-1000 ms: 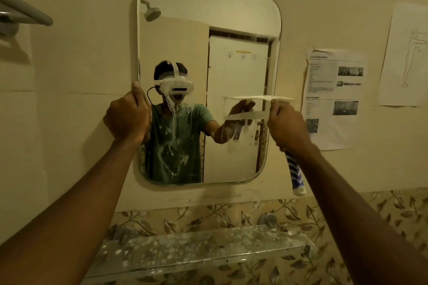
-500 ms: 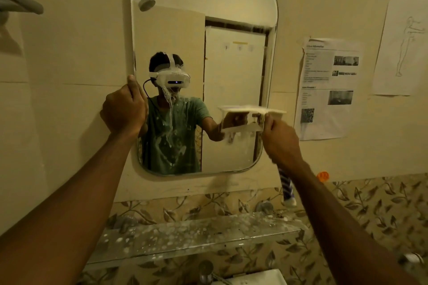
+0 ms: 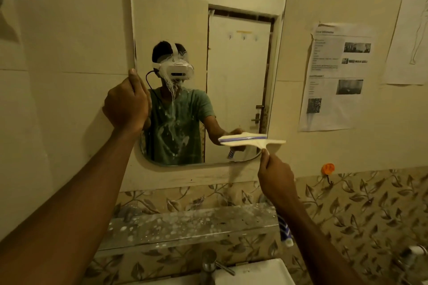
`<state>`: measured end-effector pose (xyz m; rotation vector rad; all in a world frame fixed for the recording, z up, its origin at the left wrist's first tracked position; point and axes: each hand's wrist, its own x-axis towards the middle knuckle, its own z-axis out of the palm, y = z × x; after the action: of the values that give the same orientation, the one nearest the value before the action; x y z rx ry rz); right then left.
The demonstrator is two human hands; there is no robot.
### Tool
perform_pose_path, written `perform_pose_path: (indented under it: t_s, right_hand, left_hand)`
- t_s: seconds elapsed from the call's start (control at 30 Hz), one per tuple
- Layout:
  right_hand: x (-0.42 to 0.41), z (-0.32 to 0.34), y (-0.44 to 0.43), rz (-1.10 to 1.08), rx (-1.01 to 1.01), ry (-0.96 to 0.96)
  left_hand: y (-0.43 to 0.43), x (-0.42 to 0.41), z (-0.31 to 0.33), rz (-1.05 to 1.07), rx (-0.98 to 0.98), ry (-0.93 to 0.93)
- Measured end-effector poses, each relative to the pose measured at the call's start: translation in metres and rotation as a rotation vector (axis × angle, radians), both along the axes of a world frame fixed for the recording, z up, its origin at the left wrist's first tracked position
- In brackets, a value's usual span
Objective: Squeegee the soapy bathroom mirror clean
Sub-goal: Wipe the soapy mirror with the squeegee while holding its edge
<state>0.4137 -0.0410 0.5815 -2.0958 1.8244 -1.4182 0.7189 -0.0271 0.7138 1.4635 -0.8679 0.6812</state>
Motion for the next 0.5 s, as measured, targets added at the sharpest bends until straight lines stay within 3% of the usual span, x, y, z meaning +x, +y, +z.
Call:
perform_pose_path:
  t_s: [0.1, 0.3, 0.5]
  right_hand:
    - [-0.002, 0.005, 0.005, 0.009, 0.013, 0.022]
    - [-0.008, 0.077, -0.007, 0.064, -0.145, 0.0]
    - [-0.002, 0.014, 0.002, 0.025, -0.026, -0.015]
  left_hand:
    - [0.0, -0.003, -0.001, 0.005, -0.01, 0.005]
    - [-0.003, -0.002, -0.002, 0.006, -0.017, 0.012]
    - [-0.004, -0.004, -0.001, -0.008, -0.009, 0.041]
